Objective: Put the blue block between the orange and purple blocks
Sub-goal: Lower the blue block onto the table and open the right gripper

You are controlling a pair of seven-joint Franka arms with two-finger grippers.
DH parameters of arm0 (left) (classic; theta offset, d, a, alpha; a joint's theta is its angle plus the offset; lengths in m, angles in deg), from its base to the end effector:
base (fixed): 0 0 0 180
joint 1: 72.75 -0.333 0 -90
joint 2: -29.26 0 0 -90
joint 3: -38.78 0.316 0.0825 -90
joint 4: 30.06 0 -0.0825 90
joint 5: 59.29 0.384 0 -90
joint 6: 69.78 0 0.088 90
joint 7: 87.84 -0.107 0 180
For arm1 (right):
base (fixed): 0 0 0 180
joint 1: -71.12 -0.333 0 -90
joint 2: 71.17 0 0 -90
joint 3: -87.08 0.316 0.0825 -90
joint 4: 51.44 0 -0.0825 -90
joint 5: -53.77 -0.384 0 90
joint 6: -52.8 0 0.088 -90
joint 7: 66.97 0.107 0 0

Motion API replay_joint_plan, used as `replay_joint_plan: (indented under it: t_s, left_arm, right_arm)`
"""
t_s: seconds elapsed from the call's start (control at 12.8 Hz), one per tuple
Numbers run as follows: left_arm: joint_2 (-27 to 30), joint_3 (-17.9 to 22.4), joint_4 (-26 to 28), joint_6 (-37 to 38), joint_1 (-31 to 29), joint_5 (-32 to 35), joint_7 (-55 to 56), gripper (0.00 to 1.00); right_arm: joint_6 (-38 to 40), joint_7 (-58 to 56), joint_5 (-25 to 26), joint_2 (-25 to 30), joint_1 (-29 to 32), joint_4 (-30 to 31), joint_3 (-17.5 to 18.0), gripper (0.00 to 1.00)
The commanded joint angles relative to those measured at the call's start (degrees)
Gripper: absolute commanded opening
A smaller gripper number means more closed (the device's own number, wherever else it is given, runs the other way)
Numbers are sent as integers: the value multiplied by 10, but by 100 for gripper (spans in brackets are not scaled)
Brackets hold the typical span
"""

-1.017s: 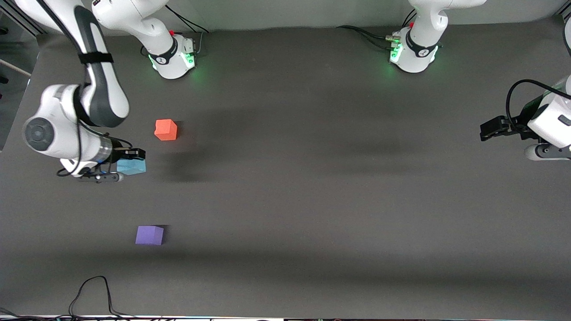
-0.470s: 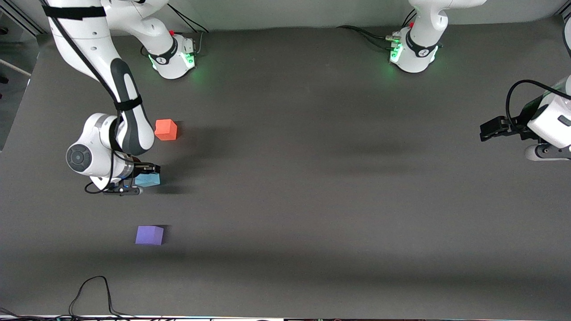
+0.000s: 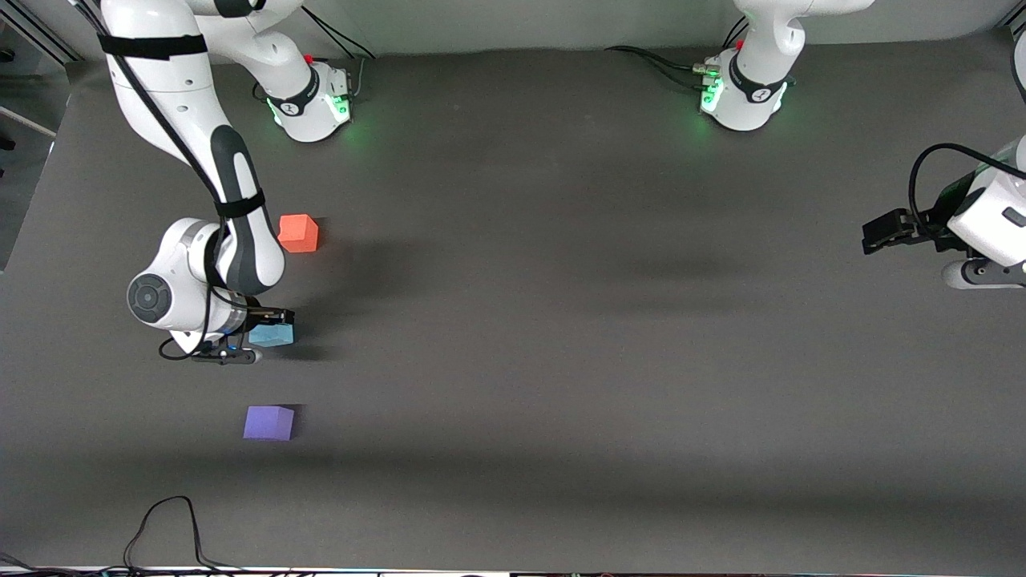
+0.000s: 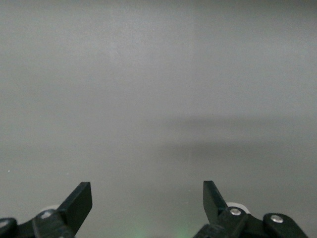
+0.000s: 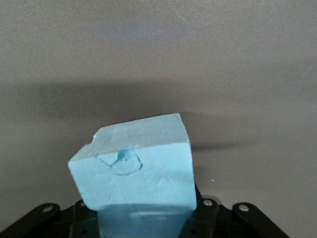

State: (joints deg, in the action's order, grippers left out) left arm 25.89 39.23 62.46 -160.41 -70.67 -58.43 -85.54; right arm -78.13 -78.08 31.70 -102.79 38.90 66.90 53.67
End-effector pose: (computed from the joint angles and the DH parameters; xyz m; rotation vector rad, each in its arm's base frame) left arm 0.5690 -0.0147 0.5717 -3.1197 -0.0169 0.1424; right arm 0.5638 -0.0069 0.1856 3.1054 -0.1205 -0.3235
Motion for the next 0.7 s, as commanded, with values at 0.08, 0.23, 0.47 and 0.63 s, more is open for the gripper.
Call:
replay_joint_plan:
  t_s: [0.08, 0.23, 0.47, 0.63]
  left_arm:
    - [-2, 2, -4, -3, 2, -3, -6, 100]
    - [-2, 2, -4, -3, 2, -3, -6, 100]
    - [-2, 2, -4, -3, 2, -3, -6, 100]
    - [-2, 2, -4, -3, 2, -3, -6, 100]
  right_arm:
    - [3, -17, -18, -13, -1, -12, -1, 28]
    - [3, -16, -25, -13, -3, -12, 0, 29]
    - [4, -17, -42, -15, -7, -10, 0, 32]
    - [4, -17, -43, -16, -7, -11, 0, 47]
